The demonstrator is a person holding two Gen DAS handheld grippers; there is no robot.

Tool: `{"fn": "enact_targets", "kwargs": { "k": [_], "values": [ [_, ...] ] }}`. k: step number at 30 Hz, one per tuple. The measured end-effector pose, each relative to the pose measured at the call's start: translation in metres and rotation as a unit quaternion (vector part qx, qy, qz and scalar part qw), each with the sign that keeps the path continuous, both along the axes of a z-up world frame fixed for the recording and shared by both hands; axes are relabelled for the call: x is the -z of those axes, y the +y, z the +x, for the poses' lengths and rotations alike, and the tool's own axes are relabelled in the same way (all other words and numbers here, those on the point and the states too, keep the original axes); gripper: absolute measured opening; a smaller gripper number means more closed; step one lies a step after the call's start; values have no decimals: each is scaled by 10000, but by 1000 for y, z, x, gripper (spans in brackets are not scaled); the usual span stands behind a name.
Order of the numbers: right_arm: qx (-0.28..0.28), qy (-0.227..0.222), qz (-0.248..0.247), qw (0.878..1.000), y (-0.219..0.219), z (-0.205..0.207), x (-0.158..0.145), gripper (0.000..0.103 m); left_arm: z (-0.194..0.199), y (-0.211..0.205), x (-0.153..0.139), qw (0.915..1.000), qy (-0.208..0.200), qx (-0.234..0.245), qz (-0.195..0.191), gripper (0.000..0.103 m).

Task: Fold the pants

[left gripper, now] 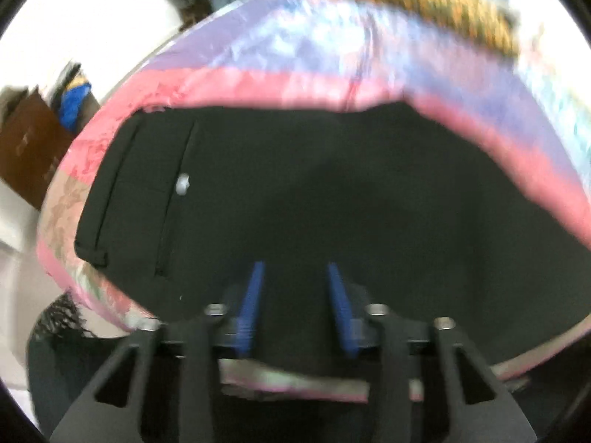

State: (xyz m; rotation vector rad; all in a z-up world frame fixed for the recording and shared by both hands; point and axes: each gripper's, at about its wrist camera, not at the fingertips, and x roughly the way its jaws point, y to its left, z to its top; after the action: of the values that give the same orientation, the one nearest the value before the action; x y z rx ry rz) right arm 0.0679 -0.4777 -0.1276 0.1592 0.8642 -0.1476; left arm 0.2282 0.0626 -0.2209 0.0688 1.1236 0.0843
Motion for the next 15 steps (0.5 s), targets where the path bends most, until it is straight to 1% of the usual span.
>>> {"fn": "enact_targets", "kwargs": {
  "k": [1, 2, 3, 4, 5, 6, 7, 8, 9, 10, 11, 12, 13, 14, 15],
  "values": [
    [-179, -3, 106, 9998, 17, 7, 8, 86, -3, 3, 10, 9991, 6, -39, 425, 21],
    [-392, 68, 210, 9990, 37, 15, 20, 86, -5, 8, 11, 9983, -94, -151, 562, 20],
    [-496, 140, 253, 9984, 47, 19, 30, 86, -7, 16, 11, 9973, -138, -337, 640, 20],
    [-610, 268, 283, 9974, 59, 24, 43, 86, -6, 25, 9, 9966, -134, -545, 606, 20],
    [-719, 495, 272, 9958, 71, 29, 61, 86, -5, 32, 7, 9961, -132, -715, 505, 20],
    [-766, 653, 267, 9946, 76, 30, 73, 86, -5, 38, 6, 9960, -125, -810, 345, 20],
    [-805, 942, 258, 9920, 81, 33, 91, 87, -6, 41, 7, 9962, -120, -819, 277, 20],
    [-815, 884, 165, 9926, 83, 30, 98, 91, -7, 40, 7, 9963, -136, -777, 326, 20],
    [-849, 693, 64, 9940, 85, 27, 98, 94, -10, 35, 8, 9964, -163, -661, 499, 21],
    [-871, 689, 26, 9938, 85, 27, 99, 95, -11, 31, 8, 9961, -172, -610, 620, 26],
    [-870, 714, 47, 9936, 84, 29, 101, 98, -12, 27, 7, 9956, -179, -563, 734, 38],
    [-864, 715, 92, 9937, 83, 32, 102, 99, -13, 24, 4, 9953, -175, -551, 777, 47],
    [-860, 710, 109, 9937, 82, 32, 103, 101, -16, 22, 1, 9951, -190, -582, 772, 62],
    [-861, 681, 101, 9939, 82, 33, 105, 103, -17, 19, -3, 9952, -225, -600, 739, 69],
    [-860, 652, 83, 9941, 82, 31, 107, 103, -19, 15, -9, 9958, -302, -581, 637, 70]
  ]
}}
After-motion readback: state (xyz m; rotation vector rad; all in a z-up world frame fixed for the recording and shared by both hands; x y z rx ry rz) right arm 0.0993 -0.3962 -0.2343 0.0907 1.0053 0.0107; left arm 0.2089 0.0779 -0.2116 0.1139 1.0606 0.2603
